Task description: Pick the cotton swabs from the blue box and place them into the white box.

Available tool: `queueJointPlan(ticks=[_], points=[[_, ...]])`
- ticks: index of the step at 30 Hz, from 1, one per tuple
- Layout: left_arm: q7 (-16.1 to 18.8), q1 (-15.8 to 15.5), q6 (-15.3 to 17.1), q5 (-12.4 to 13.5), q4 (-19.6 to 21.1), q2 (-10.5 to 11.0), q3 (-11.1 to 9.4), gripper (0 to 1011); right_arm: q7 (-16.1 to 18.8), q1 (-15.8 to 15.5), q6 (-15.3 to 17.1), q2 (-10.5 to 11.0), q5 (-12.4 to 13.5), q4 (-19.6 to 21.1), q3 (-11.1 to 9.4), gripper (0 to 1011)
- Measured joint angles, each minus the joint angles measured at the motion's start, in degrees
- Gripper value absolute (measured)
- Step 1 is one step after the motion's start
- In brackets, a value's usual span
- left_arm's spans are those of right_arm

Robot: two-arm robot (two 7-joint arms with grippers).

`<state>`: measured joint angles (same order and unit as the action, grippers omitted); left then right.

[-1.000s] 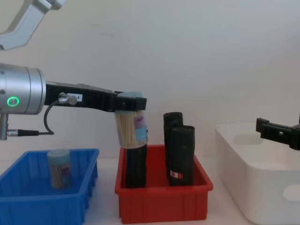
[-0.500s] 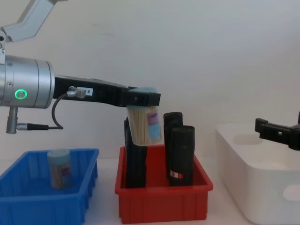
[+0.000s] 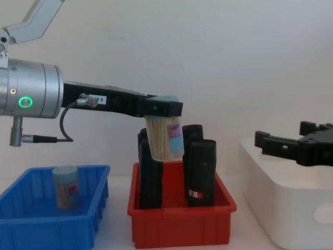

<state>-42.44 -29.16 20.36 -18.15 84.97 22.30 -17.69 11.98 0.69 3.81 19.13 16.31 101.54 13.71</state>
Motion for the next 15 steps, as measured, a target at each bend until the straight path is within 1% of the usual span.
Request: queueJointPlan(ticks=[4,6,8,10,11,15], points=[[-0.13,-0.04,0.03,0.0,0.0,-0.02,-0.03,669,2.64,0.89,0.72,-0.41,-0.46,-0.14,0.44,1002],[-0.18,-0.04,0.04,0.0,0.0,-0.03,-0.04,669,4.28,1.5,1.17,-0.71,-0.8,-0.36,0.75,1002],[-0.27,-0.06,0.07,0.0,0.0,-0.05,-0.07,669,6.64,2.42,1.95,-1.16,-1.38,-0.77,1.21,1002],[-0.29,-0.07,0.07,0.0,0.0,-0.06,-0.07,669,7.79,3.05,2.34,-1.47,-1.69,-1.08,1.52,1002],[-0.3,-0.08,0.07,0.0,0.0,-0.06,-0.08,669,9.17,3.7,2.83,-1.82,-2.13,-1.44,1.82,1002],[-0.35,-0.1,0.07,0.0,0.0,-0.07,-0.08,669,12.04,5.38,4.07,-2.73,-3.38,-2.54,2.49,1002]])
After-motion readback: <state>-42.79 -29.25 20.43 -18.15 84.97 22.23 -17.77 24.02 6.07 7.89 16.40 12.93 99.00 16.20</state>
